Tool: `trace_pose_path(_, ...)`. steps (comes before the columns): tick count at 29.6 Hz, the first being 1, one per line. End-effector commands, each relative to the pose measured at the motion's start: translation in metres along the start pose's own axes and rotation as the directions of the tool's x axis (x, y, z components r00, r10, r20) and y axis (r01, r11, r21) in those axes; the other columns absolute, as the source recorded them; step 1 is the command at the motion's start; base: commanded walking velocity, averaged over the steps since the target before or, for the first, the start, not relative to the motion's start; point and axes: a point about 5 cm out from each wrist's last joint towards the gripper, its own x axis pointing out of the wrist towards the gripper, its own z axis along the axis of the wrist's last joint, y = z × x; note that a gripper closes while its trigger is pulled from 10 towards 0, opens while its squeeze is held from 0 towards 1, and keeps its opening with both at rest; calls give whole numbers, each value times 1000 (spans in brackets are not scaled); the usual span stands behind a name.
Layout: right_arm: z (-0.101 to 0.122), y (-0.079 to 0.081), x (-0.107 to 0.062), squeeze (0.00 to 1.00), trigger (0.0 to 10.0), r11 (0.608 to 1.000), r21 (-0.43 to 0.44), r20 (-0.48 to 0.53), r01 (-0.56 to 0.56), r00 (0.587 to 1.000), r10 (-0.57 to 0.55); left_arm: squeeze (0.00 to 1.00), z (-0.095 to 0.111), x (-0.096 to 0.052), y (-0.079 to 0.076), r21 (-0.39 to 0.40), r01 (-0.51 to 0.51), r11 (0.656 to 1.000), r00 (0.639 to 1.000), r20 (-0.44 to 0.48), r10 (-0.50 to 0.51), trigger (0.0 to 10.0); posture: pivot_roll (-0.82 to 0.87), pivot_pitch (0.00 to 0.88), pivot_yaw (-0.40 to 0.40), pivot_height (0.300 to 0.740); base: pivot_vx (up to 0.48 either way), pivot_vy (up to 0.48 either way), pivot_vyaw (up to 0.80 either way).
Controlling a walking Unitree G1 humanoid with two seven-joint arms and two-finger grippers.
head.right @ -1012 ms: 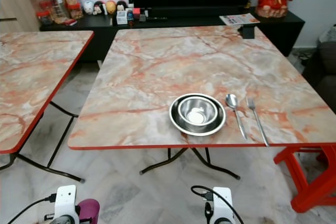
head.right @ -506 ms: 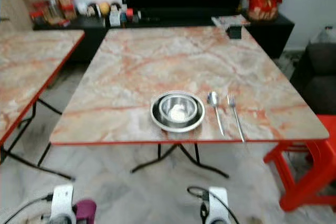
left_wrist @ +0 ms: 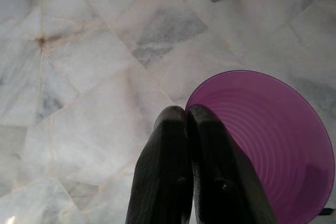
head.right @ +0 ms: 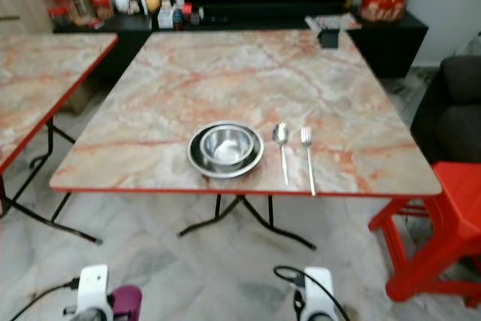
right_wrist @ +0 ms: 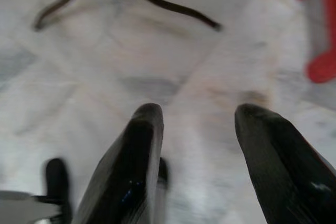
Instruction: Setting the table
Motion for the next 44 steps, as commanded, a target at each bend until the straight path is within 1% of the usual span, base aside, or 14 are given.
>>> trace_pose_path(1, 1, 8, 0, 0, 10000, 1000, 12, 1, -18, 1000, 18, 0, 2, 0, 9, -5, -32, 999, 999, 14, 32, 10000, -63, 0, 14, 740, 0, 0, 0)
trace_pose_path(12, 1, 8, 1, 0, 10000, 1000, 6, 1, -24, 1000, 24, 0, 1, -7, 49, -112, -282, 953, 951, 96, 293, 10000, -36, 0, -10, 740, 0, 0, 0)
trace_pose_path(15, 0, 9, 0, 0, 10000, 999, -12, -3, -37, 999, 37, 0, 10, -15, 85, -145, -467, 872, 859, 162, 486, 10000, -17, 0, -18, 740, 0, 0, 0)
trace_pose_path(22, 4, 15, 1, 0, 10000, 998, -16, 10, -59, 998, 59, 0, 43, -25, 113, -165, -610, 775, 712, 315, 628, 10000, -5, 0, -17, 740, 0, 0, 0)
trace_pose_path(25, 4, 16, 1, 0, 10000, 998, -18, 10, -63, 998, 64, 0, 84, -33, 123, -196, -674, 712, 572, 472, 671, 10000, -6, 0, -9, 740, 0, 0, 0)
trace_pose_path(26, 4, 16, 1, 0, 10000, 998, -18, 10, -63, 998, 64, 0, 84, -33, 123, -196, -674, 712, 572, 472, 671, 10000, -6, 0, -9, 740, 0, 0, 0)
trace_pose_path(29, 2, 16, 1, 0, 10000, 997, -26, 4, -67, 998, 67, 0, 141, -45, 124, -294, -661, 691, 412, 628, 661, 10000, -5, 0, -8, 740, 0, 0, 0)
trace_pose_path(36, 4, 16, 1, 0, 10000, 998, -21, 10, -64, 998, 64, 0, 229, -74, 103, -409, -514, 754, 204, 796, 571, 10000, -9, 0, -16, 740, 0, 0, 0)
trace_pose_path(39, 4, 16, 1, 0, 10000, 998, -21, 10, -63, 998, 63, 0, 235, -77, 99, -410, -502, 762, 189, 808, 559, 10000, -9, 0, -16, 740, 0, 0, 0)
trace_pose_path(40, 5, 16, 1, 0, 10000, 998, -19, 11, -63, 998, 64, 0, 251, -82, 88, -398, -436, 807, 182, 839, 512, 10000, -7, 0, -12, 740, 0, 0, 0)
trace_pose_path(41, 5, 16, 1, 0, 10000, 998, -19, 11, -63, 998, 64, 0, 251, -82, 88, -398, -436, 807, 182, 839, 512, 10000, -7, 0, -12, 740, 0, 0, 0)
trace_pose_path(42, 5, 17, 1, 0, 10000, 998, -13, 14, -63, 998, 63, 0, 273, -88, 66, -346, -305, 887, 208, 885, 417, 10000, -9, 0, -9, 740, 0, 0, 0)
trace_pose_path(43, 5, 17, 2, 0, 10000, 998, -9, 15, -62, 998, 62, 0, 280, -89, 57, -318, -250, 915, 228, 899, 375, 10000, -10, 0, -7, 740, 0, 0, 0)
trace_pose_path(44, 6, 18, 2, 0, 10000, 998, -1, 21, -62, 998, 62, 0, 285, -84, 35, -240, -72, 968, 320, 914, 251, 10000, -17, 0, -1, 740, 0, 0, 0)
